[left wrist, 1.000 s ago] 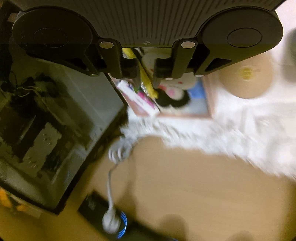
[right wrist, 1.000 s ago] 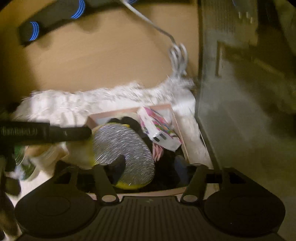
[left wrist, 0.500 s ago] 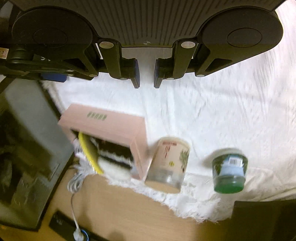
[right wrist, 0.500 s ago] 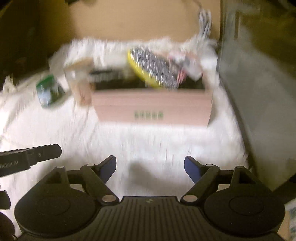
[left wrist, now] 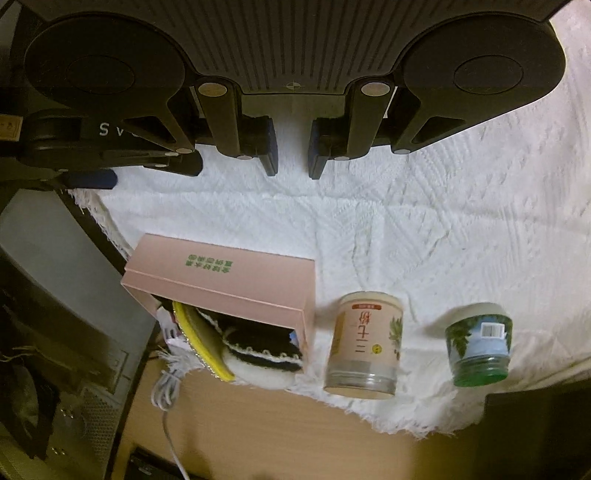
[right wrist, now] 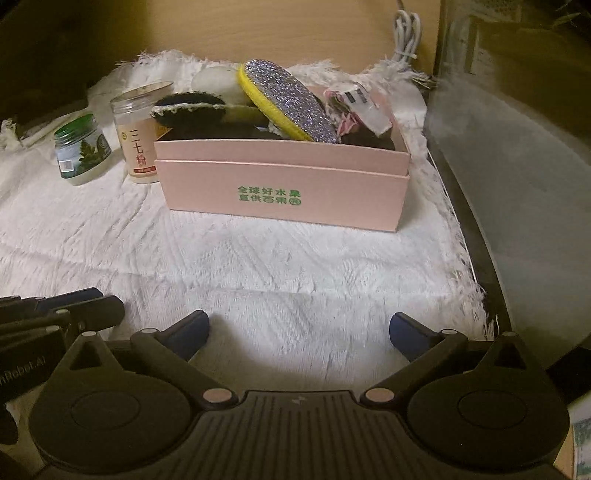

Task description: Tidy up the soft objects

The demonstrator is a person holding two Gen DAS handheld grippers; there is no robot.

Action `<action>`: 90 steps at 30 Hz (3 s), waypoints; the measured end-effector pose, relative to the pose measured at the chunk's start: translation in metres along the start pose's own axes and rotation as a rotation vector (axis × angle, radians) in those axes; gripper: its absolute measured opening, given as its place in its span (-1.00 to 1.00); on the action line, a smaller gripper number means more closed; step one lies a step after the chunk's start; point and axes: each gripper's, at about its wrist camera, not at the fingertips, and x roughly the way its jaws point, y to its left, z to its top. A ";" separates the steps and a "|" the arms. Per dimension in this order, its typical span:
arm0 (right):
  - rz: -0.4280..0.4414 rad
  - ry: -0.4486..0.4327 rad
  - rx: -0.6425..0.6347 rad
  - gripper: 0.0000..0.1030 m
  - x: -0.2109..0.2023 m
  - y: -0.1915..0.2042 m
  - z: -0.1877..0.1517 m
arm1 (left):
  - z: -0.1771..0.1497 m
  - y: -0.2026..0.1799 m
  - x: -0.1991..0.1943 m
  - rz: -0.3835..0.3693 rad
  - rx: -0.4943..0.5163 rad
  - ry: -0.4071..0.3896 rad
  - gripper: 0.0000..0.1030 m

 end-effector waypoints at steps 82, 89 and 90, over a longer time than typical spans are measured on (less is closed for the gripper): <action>0.029 -0.095 -0.009 1.00 0.000 -0.005 -0.009 | -0.005 -0.019 0.004 0.087 0.078 -0.037 -0.63; 0.027 -0.095 -0.010 1.00 0.000 -0.005 -0.009 | -0.005 -0.021 0.005 0.098 0.092 -0.035 -0.63; 0.027 -0.095 -0.010 1.00 0.000 -0.005 -0.009 | -0.005 -0.022 0.005 0.100 0.095 -0.035 -0.63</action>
